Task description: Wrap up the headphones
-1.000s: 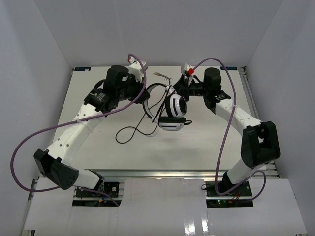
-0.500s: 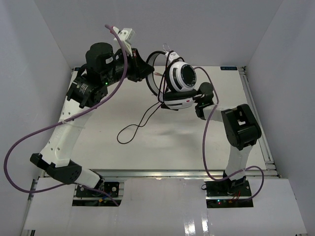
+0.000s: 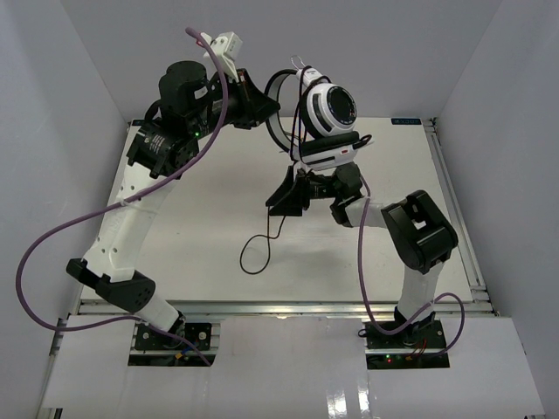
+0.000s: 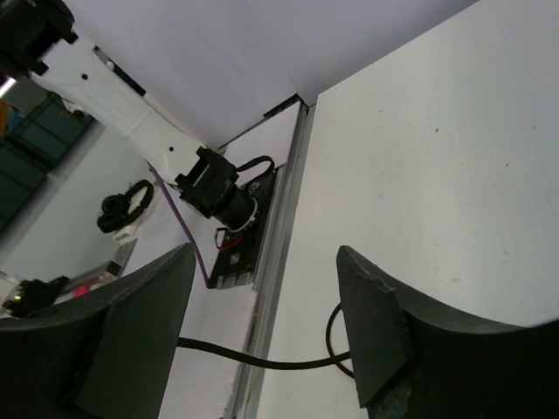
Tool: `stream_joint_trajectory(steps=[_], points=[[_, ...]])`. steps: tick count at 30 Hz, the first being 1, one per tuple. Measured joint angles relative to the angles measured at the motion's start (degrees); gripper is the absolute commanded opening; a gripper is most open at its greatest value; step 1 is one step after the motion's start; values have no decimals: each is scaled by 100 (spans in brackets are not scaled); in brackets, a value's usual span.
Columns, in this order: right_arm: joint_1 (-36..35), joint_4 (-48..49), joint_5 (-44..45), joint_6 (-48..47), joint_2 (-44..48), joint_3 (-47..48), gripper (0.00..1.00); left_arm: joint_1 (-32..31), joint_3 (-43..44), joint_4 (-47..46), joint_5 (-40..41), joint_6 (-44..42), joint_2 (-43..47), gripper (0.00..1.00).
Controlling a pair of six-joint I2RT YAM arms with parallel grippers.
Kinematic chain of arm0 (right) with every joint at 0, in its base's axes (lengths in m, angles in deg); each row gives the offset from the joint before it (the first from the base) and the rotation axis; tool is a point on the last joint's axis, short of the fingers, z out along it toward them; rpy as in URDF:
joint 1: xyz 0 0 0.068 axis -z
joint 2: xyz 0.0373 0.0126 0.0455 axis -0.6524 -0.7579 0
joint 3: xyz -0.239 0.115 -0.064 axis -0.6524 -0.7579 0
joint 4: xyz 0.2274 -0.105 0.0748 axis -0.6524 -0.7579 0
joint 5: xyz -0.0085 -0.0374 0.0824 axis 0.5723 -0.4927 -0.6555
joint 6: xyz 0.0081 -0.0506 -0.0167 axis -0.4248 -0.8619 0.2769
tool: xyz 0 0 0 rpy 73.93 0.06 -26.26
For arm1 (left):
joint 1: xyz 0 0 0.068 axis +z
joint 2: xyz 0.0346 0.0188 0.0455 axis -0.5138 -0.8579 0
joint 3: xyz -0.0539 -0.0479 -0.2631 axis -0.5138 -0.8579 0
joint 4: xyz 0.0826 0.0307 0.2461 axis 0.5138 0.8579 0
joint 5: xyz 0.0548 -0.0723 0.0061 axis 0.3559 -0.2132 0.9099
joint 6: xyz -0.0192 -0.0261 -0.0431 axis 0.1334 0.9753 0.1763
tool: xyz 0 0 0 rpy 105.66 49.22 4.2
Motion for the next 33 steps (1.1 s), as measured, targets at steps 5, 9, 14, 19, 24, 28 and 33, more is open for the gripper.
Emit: stream_joint_trajectory(steps=[5, 9, 14, 19, 24, 28, 33], points=[[-164, -1274, 969, -1777, 738, -391, 79, 0, 0, 22, 181, 31, 0, 0], [-133, -2535, 2271, -2978, 1469, -390, 90, 0, 0, 62, 346, 31, 4, 0], [53, -3388, 3681, -3447, 1740, -418, 95, 0, 0, 83, 493, 28, 24, 0], [378, -3940, 4281, -3516, 1782, -831, 98, 0, -16, 101, 637, 19, 105, 0], [698, -3982, 3893, -3706, 1951, -1407, 98, 0, -24, 103, 766, 1, 206, 0], [944, -3859, 2668, -4172, 2053, -1505, 95, 0, -46, 103, 877, -31, 274, 0], [708, -3382, 1136, -4678, 2057, -1505, 97, 0, -66, 101, 930, -47, 305, 0]])
